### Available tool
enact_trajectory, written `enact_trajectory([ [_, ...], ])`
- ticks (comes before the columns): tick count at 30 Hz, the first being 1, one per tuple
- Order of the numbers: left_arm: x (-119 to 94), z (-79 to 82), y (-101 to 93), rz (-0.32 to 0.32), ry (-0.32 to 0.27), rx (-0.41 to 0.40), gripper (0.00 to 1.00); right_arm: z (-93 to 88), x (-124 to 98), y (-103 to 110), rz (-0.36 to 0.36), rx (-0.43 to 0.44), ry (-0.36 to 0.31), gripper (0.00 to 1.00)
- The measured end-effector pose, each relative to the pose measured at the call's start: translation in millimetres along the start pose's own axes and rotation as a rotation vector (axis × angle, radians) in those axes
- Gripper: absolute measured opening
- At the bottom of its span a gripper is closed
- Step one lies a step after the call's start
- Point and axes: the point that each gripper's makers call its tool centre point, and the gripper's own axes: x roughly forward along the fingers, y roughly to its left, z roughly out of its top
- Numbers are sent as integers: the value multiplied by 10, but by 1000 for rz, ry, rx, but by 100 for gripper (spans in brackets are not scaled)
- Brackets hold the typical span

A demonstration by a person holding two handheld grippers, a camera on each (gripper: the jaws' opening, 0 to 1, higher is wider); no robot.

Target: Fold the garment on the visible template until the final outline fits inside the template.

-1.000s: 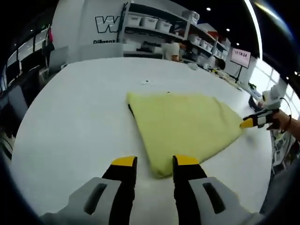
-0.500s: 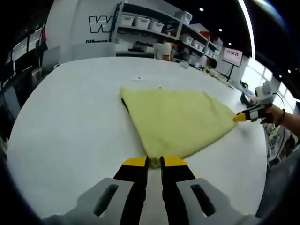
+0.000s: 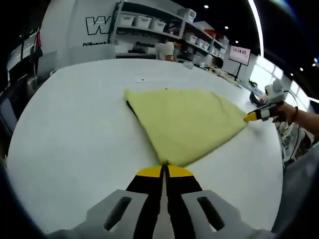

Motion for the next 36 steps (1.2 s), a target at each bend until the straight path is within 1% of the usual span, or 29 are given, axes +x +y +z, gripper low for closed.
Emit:
enact_trajectory([
  [2,25,-7,28,9,10,10,0,-6,7,2,3,0,4,9],
  [4,29,-10,33,11,15,12,0,-5,6,4,3,-3,4,6],
  [8,-4,-9,26,1,17,1,0,1,6,0,-1,-28,5,4],
  [10,-23,-15,40,5,24,15,0,4,8,5,2,-28,4,2],
  [12,-53,-1,61,10,17,29,0,2,12,6,3,-27,5,2],
  [14,-77,23,42,-6,6,50,0,-1,16,7,4,-27,9,2],
  [15,-83,42,1,-35,0,65,0,-1,17,8,5,-26,11,2],
  [17,-81,58,-17,-47,-8,73,6,-2,16,9,7,-24,13,2],
  [19,-64,65,-55,-76,-12,83,15,-2,18,4,8,-20,15,2],
  [20,-53,57,-56,-83,-6,87,17,-1,18,2,9,-17,15,2],
  [21,-38,24,-57,-92,17,108,18,-1,19,1,10,-16,16,2],
  [23,-17,-17,-30,-88,43,130,16,-3,20,3,10,-15,16,2],
  [24,-7,-23,-24,-90,46,125,14,-4,21,4,11,-14,18,2],
  [25,-4,-6,-1,-90,37,121,11,-5,22,4,11,-12,18,2],
  [28,17,7,1,-98,30,117,9,-7,23,0,11,-9,18,2],
  [31,45,3,-36,-113,35,129,3,-11,30,-4,12,-4,19,3],
  [36,42,12,-75,-125,33,122,0,-10,34,1,12,-10,22,2],
])
